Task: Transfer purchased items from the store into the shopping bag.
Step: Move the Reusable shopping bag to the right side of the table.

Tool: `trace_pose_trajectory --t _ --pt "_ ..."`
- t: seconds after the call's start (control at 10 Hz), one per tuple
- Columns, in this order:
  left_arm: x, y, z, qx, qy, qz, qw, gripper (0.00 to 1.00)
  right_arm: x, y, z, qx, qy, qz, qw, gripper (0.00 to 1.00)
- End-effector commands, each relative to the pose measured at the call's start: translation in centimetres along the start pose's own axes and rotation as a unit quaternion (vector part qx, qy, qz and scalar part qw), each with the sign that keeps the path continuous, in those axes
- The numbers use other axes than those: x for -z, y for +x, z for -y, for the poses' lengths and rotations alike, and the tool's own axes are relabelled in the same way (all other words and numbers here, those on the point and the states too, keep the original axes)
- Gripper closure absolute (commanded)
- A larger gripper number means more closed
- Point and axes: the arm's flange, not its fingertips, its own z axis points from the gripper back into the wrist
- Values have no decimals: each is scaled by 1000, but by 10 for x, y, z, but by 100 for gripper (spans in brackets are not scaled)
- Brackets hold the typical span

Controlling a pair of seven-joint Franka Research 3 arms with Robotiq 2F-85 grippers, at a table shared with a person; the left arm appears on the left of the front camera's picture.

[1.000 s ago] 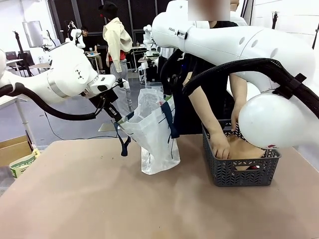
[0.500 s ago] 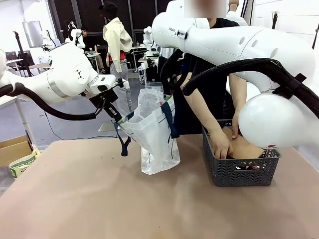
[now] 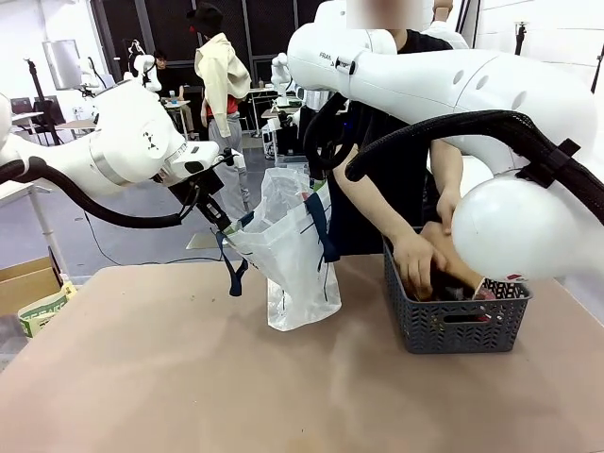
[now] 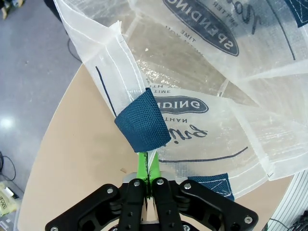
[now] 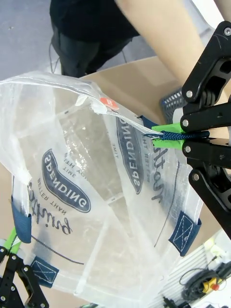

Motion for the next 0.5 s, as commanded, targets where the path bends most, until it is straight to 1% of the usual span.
trace_pose_trajectory --t 0.0,0.4 --pt "0 1 0 -4 7 -2 1000 100 -1 1 -1 -2 -2 2 1000 100" --pt "0 1 0 -4 7 -2 1000 100 -1 1 -1 -2 -2 2 1000 100"
